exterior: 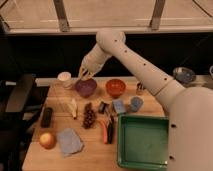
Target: Place fork in paper cup
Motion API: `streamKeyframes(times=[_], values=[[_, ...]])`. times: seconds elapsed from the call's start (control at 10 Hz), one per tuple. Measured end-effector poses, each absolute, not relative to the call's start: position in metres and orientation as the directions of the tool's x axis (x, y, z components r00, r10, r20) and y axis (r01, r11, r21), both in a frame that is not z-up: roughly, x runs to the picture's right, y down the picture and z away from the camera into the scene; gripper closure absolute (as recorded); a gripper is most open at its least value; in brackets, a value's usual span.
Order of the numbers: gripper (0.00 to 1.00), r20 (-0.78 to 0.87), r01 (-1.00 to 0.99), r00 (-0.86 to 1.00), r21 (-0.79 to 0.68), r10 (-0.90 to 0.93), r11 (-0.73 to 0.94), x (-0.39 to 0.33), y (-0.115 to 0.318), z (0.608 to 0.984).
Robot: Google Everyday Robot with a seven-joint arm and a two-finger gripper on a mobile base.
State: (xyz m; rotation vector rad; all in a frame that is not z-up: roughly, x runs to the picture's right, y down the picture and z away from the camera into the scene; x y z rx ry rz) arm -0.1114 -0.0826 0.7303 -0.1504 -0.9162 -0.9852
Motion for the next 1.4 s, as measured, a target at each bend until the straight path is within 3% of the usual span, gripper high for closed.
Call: streamKeyframes(times=[0.2,0.8,1.4], values=[[1.00,0.724,0.748,0.216,0.309,-0.655,0.588,-0.112,-0.106,0.729],[1.00,0.717,0.747,0.220,0.312,-0.662,0.586,-0.111,-0.110,0.731],[1.00,0.562,0.746,0.345,0.323,-0.752,0.583,-0.132,-0.151,0.762]])
